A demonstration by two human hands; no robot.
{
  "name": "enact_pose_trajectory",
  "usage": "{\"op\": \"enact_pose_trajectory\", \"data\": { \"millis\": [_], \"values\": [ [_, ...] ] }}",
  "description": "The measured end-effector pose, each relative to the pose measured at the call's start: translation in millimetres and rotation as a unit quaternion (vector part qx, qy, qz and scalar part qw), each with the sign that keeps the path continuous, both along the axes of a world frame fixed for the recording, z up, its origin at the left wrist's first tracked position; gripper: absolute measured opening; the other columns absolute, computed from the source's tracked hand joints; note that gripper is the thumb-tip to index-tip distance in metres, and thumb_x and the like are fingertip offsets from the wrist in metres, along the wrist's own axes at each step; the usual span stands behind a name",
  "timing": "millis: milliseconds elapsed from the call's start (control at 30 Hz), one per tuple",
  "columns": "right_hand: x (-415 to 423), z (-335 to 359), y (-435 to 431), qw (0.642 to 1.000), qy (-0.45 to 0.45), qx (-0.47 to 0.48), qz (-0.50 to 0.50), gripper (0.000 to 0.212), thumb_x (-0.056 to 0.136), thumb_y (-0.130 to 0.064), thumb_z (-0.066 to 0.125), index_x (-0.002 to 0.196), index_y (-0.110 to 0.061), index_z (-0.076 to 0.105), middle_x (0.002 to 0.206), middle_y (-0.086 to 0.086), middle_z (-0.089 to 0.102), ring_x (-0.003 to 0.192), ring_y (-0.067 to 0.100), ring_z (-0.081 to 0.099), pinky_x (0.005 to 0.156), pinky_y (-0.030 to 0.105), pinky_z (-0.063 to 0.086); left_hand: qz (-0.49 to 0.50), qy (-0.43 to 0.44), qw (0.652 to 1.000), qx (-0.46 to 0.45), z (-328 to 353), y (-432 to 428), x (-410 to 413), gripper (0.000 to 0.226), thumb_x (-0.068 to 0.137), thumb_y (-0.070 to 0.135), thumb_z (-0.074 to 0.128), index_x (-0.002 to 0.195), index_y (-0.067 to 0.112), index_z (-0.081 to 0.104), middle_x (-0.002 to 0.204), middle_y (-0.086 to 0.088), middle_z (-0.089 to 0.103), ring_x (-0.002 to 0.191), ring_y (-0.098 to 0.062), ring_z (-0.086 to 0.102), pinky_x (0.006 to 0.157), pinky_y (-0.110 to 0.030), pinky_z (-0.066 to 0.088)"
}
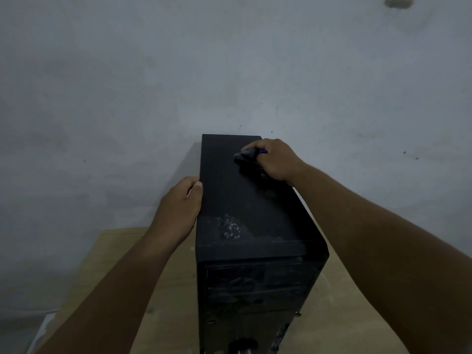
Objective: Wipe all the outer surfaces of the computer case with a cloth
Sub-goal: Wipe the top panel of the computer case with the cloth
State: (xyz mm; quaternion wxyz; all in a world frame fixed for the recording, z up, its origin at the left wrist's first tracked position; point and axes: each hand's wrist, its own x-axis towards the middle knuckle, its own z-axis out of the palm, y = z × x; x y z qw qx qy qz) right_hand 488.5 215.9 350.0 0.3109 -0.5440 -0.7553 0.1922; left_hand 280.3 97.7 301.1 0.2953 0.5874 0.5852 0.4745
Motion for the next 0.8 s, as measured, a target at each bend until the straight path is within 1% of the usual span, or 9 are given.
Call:
{"op": "enact_pose_trajectory", "data": {
  "millis": [100,167,300,400,467,533,567,700,800],
  "values": [
    [1.9,-1.4,-11.1,1.000,-0.016,0.017,0.003,0.045,0.088,0.004,0.043,0.109,-0.024,0.072,0.124,-0.005,0.062,0.109,0.010,0.053,0.091,0.019,0.038,-0.003,0.005,1.000,0.001,-0.6,-0.9,-0.2,0.028,0.108,0.030,0.037,0.119,0.028,0.063,0.106,0.016,0.065,0.100,-0.005,0.062,0.080,-0.028,0.049],
    [3.9,-2.5,-21.6,0.999,-0.023,0.022,0.012,0.045,0.088,0.003,0.044,0.110,-0.024,0.072,0.124,-0.005,0.062,0.112,0.012,0.054,0.092,0.020,0.040,-0.004,0.003,1.000,0.000,-0.4,-1.1,-0.6,0.027,0.108,0.031,0.037,0.118,0.029,0.062,0.106,0.016,0.065,0.100,-0.006,0.062,0.084,-0.031,0.051],
    [6.1,-2.8,-53.4,0.999,-0.014,0.016,0.032,0.044,0.090,0.003,0.045,0.104,-0.029,0.073,0.119,-0.011,0.062,0.106,0.006,0.058,0.081,0.008,0.041,-0.004,0.010,1.000,-0.001,-0.3,-0.9,-0.3,0.027,0.108,0.032,0.037,0.113,0.027,0.063,0.103,0.011,0.066,0.098,-0.013,0.063,0.090,-0.040,0.051],
    [1.7,-4.5,-79.4,0.998,-0.022,0.036,0.046,0.046,0.084,0.011,0.044,0.100,-0.020,0.074,0.119,-0.010,0.066,0.106,0.002,0.060,0.077,0.000,0.042,-0.007,0.005,1.000,-0.003,-1.3,-1.0,-0.5,0.027,0.108,0.034,0.037,0.112,0.026,0.062,0.104,0.008,0.066,0.097,-0.016,0.063,0.092,-0.044,0.051],
    [-1.8,-5.1,-97.0,0.996,-0.034,0.054,0.055,0.047,0.081,0.014,0.042,0.100,-0.014,0.076,0.118,-0.010,0.067,0.104,0.000,0.060,0.086,0.002,0.042,-0.009,-0.001,1.000,-0.007,-2.3,-0.8,-0.3,0.027,0.108,0.034,0.037,0.113,0.026,0.062,0.105,0.006,0.066,0.098,-0.018,0.064,0.092,-0.044,0.051],
    [-7.2,-5.7,-114.8,0.994,-0.050,0.074,0.066,0.048,0.081,0.014,0.043,0.100,-0.014,0.076,0.116,-0.012,0.067,0.107,0.000,0.057,0.100,0.011,0.039,-0.009,-0.009,1.000,-0.009,-2.7,-0.5,-0.7,0.027,0.107,0.035,0.037,0.115,0.025,0.061,0.105,0.006,0.066,0.099,-0.018,0.063,0.092,-0.044,0.051],
    [-10.5,-6.0,-123.7,0.992,-0.060,0.083,0.072,0.048,0.081,0.014,0.044,0.100,-0.015,0.076,0.114,-0.015,0.067,0.108,0.000,0.056,0.101,0.012,0.038,-0.009,-0.013,1.000,-0.009,-3.3,0.2,-0.5,0.027,0.107,0.035,0.037,0.115,0.025,0.061,0.105,0.006,0.066,0.099,-0.018,0.063,0.091,-0.044,0.051],
    [-25.1,-6.8,-158.1,0.986,-0.090,0.104,0.099,0.048,0.085,0.011,0.047,0.105,-0.022,0.075,0.101,-0.032,0.053,0.103,-0.002,0.046,0.090,-0.002,0.030,-0.004,-0.008,1.000,-0.003,-6.0,2.0,0.8,0.030,0.108,0.032,0.035,0.109,0.015,0.059,0.103,-0.007,0.064,0.095,-0.025,0.060,0.076,-0.036,0.045],
    [-34.0,-5.3,-175.2,0.984,-0.091,0.101,0.115,0.047,0.088,0.008,0.050,0.111,-0.025,0.074,0.103,-0.026,0.053,0.105,0.000,0.047,0.090,-0.001,0.031,-0.004,-0.008,1.000,0.005,-8.3,3.4,-0.5,0.029,0.107,0.030,0.035,0.106,0.012,0.058,0.097,-0.005,0.062,0.090,-0.023,0.056,0.073,-0.034,0.040]
  ]
}}
